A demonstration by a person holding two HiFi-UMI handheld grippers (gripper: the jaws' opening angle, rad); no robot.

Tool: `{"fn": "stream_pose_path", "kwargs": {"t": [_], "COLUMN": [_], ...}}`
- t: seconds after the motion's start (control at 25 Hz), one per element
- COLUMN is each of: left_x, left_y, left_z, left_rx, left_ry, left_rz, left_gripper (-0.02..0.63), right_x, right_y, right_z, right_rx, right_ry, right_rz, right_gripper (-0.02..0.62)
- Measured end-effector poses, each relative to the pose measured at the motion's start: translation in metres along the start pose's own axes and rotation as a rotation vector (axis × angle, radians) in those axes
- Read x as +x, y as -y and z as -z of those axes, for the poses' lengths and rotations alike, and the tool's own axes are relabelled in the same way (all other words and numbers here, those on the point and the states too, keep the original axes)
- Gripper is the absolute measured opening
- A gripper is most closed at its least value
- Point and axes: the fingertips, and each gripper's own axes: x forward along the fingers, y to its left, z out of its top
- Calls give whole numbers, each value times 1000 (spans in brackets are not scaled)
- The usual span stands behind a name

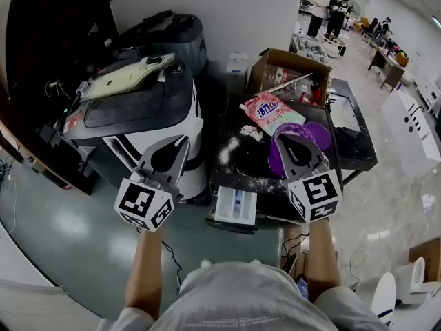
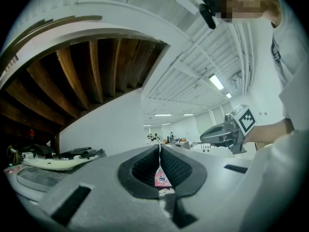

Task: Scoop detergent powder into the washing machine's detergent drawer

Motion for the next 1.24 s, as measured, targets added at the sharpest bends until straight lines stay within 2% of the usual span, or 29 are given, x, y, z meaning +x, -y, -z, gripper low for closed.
{"fn": "stream_pose_path", "kwargs": {"t": [1.24], "left_x": [-9], "left_y": [4], "left_z": [25], "left_rx": [-22], "left_ry": [-52], "left_rz": [11], "left_gripper": [14], "right_x": [3], "right_y": [-18], "right_z": [24], "right_rx": [35], "right_ry": [-58], "right_rz": [-22], "right_gripper": [5]}}
